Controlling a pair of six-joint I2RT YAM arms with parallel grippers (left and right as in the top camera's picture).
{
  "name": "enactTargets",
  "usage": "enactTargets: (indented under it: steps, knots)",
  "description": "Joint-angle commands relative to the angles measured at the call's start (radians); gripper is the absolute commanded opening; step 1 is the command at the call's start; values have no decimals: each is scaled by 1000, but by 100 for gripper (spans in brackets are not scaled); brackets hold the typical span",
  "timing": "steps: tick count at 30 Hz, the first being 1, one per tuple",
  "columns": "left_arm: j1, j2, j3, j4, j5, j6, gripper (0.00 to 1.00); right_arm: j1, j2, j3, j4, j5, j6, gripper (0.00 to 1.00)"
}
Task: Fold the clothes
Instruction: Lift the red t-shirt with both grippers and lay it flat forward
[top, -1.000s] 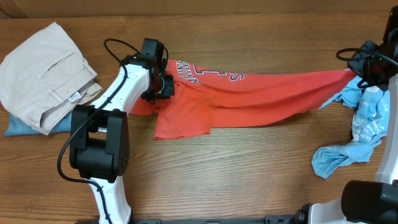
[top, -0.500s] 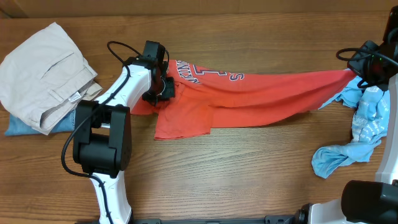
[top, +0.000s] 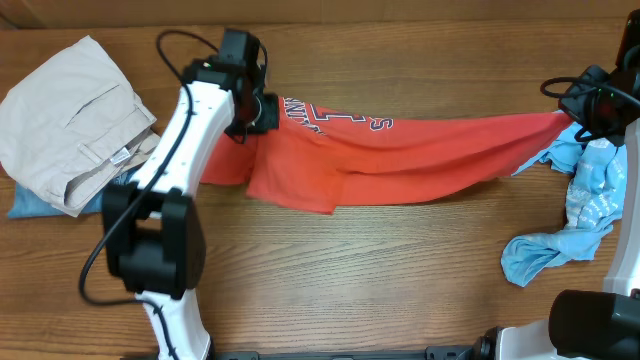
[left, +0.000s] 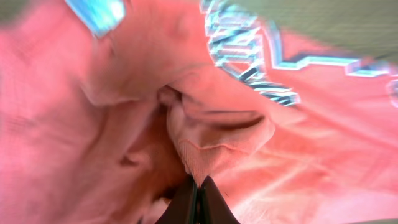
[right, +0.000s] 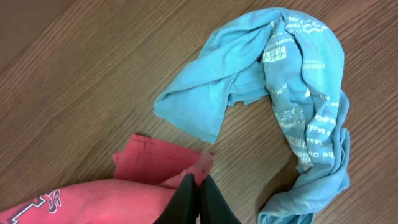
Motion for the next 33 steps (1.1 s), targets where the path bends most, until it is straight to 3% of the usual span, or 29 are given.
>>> enactTargets:
  steps: [1, 9, 14, 21, 28, 33]
  knots:
    - [26, -138, 49, -6, 10, 47, 4, -8, -7, 9, 7, 15, -3, 4]
    - [134, -315, 56, -5, 8, 45, 4, -8, -9, 11, 35, 10, -9, 4]
    - [258, -439, 113, -8, 59, 45, 4, -8, -25, 79, 24, -97, -87, 4]
    - [391, -597, 281, -19, 233, 45, 4, -7, -72, 333, -95, -108, -119, 4]
    - [401, -761, 386, -20, 214, 44, 4, -7, -109, 608, -220, -119, -158, 4]
    - [401, -833, 393, -31, 181, 33, 4, -7, -131, 697, -215, -139, -163, 4]
